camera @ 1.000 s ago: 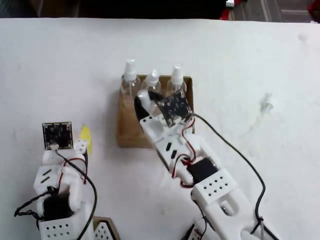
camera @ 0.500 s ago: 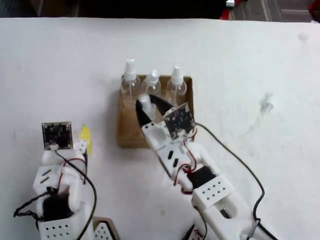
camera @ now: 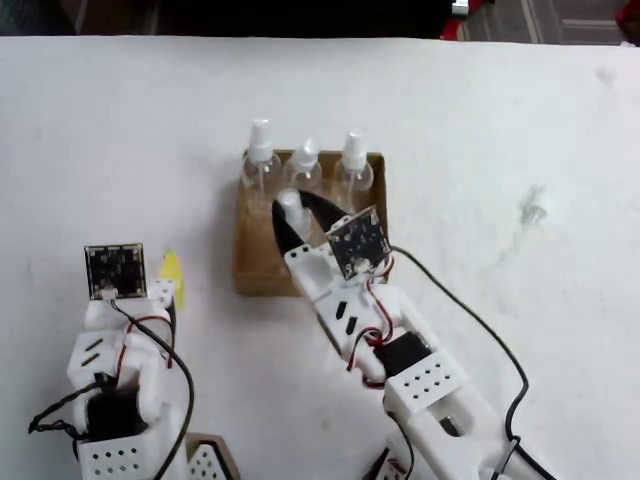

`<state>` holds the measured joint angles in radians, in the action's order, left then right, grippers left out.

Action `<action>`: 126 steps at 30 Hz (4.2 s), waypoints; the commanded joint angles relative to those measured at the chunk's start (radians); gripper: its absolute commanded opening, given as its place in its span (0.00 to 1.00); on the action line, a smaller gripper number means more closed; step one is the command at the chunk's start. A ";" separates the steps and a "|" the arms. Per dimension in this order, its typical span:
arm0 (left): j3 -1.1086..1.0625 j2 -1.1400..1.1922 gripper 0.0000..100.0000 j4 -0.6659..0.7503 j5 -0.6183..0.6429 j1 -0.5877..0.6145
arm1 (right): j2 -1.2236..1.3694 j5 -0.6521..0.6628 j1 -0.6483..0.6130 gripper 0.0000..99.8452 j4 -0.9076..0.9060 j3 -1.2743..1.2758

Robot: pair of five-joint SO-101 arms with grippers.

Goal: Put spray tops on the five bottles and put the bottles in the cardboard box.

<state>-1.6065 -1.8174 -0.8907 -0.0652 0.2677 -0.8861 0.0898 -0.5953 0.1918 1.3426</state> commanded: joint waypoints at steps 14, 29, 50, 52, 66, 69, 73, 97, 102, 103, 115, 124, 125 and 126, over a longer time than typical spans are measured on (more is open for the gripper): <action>0.012 -0.007 0.15 0.026 -0.009 -0.013 | -0.021 0.000 0.028 0.02 0.021 0.031; 0.012 -0.007 0.15 0.026 -0.009 -0.013 | -0.031 0.002 -0.027 0.16 -0.047 0.003; 0.012 -0.007 0.15 0.026 -0.009 -0.013 | -0.348 -0.035 0.374 0.16 -0.897 -0.657; 0.012 -0.007 0.15 0.026 -0.009 -0.013 | -0.285 -0.043 0.487 0.16 -0.940 -0.706; 0.011 -0.007 0.15 0.026 -0.009 -0.013 | 0.736 -0.038 0.949 0.16 -1.158 -1.375; 0.011 -0.007 0.15 0.026 -0.009 -0.013 | 1.015 -0.041 0.974 0.16 -1.314 -1.651; 0.011 -0.007 0.15 0.026 -0.009 -0.015 | 1.359 -0.041 1.001 0.16 -1.497 -2.031; 0.009 -0.007 0.15 0.026 -0.009 -0.015 | 2.264 -0.032 1.013 0.15 -1.641 -2.983; 0.009 -0.007 0.15 0.026 -0.009 -0.015 | 2.313 -0.032 1.017 0.01 -1.575 -2.989; 0.009 -0.007 0.15 0.026 -0.009 -0.015 | 2.318 -0.032 1.018 0.01 -1.566 -2.990; 0.009 -0.007 0.15 0.026 -0.009 -0.015 | 2.023 -0.032 1.026 0.02 -1.750 -3.012; 0.009 -0.007 0.15 0.026 -0.009 -0.015 | 1.584 -0.032 0.937 0.02 -1.911 -3.006; 0.009 -0.007 0.15 0.026 -0.009 -0.015 | 1.540 -0.032 0.918 0.02 -1.911 -3.006; 0.009 -0.007 0.15 0.026 -0.009 -0.015 | 1.492 -0.032 0.900 0.02 -1.913 -3.006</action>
<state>-1.6065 -1.8174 -0.8907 -0.0652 0.2677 0.8401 0.0591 0.3882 -1.6909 -1.6233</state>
